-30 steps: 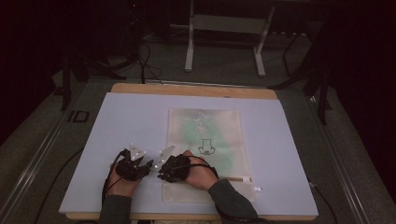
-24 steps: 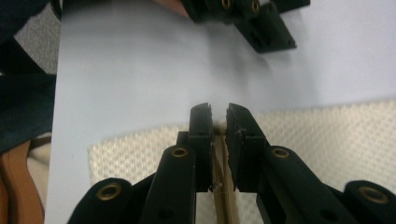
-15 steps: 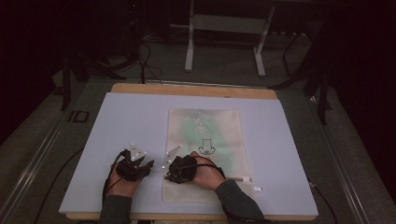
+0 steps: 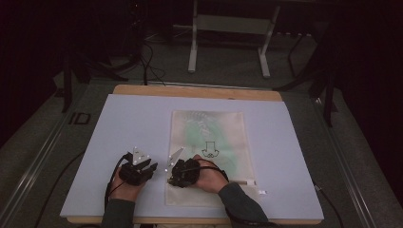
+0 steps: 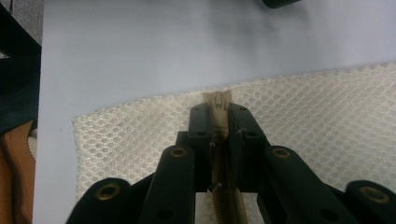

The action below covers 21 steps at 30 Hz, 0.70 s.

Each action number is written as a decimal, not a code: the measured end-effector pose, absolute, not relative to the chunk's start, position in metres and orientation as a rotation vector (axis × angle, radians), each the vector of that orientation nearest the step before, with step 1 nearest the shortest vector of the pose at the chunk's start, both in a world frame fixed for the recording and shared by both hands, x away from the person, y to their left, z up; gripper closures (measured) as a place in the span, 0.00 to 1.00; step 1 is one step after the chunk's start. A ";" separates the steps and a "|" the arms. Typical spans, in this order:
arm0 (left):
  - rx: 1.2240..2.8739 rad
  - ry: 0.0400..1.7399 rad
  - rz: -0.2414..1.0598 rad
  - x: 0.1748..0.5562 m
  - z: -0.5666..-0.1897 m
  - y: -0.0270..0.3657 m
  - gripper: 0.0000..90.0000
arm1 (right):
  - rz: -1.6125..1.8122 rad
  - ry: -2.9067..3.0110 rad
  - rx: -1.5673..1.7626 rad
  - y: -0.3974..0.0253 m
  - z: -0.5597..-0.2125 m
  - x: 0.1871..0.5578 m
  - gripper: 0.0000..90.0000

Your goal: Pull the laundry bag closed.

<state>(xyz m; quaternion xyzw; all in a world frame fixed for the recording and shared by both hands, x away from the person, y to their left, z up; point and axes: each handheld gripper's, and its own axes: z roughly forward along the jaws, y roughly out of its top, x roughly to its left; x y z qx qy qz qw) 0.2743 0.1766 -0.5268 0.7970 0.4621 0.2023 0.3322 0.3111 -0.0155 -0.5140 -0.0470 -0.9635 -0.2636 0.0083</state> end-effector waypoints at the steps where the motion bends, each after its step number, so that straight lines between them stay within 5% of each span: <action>1: 2.088 1.203 0.524 0.274 -0.527 0.176 0.76 | -0.832 -3.008 -0.147 -0.016 -0.514 0.311 0.90; 8: 2.109 1.174 0.472 0.273 -0.527 0.173 0.97 | -0.850 -3.011 -0.142 -0.018 -0.515 0.309 0.91; 21: 2.116 1.117 0.408 0.271 -0.527 0.163 0.99 | -0.861 -3.041 -0.115 -0.017 -0.515 0.307 0.91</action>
